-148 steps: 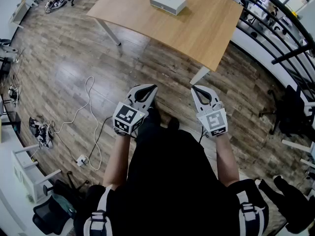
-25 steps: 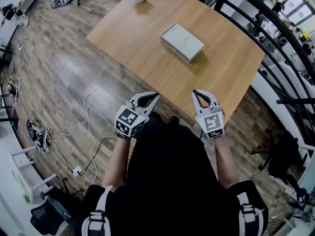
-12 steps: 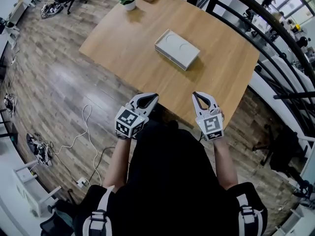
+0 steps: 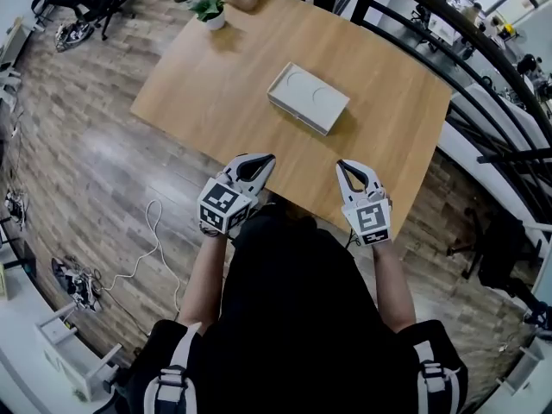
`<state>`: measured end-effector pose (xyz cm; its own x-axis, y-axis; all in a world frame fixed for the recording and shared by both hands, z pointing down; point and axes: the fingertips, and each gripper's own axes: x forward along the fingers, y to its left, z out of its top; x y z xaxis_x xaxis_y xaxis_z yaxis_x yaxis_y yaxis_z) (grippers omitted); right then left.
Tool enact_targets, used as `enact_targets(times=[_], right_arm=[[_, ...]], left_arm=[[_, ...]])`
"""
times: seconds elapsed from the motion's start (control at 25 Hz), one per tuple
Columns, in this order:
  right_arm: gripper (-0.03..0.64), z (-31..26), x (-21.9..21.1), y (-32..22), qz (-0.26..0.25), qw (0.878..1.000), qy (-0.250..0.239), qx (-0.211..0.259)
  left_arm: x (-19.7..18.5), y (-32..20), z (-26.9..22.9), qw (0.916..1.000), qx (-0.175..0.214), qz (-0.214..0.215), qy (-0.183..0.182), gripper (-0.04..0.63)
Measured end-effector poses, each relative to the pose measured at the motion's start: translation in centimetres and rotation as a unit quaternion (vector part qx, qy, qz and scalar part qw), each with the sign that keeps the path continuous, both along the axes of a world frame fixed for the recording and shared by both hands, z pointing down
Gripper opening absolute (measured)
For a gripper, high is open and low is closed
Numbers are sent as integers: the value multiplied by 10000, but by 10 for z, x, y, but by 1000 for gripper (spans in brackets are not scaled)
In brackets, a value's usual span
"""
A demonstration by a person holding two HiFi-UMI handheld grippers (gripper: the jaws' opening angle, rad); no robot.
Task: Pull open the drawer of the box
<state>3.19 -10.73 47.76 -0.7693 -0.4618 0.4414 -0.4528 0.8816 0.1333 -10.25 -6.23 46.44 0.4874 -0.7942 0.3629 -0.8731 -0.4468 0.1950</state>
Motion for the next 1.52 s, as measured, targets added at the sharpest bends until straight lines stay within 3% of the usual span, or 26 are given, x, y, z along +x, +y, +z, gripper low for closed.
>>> enact_targets(times=[0.88,1.24,1.52], right_arm=[[25,25,-23,-30,823,9959,267,-266],[25,32,-14,-31,1335,9898,380,-321],[25,41,-5,-30,1613,9850,448,-409]], left_arm=[[-15,-71,54,9940,-426,986,198,21],[-38,-107,112,9936,-986,431,330,23],[-36,-119,160,9863,-1547,428,391,23]])
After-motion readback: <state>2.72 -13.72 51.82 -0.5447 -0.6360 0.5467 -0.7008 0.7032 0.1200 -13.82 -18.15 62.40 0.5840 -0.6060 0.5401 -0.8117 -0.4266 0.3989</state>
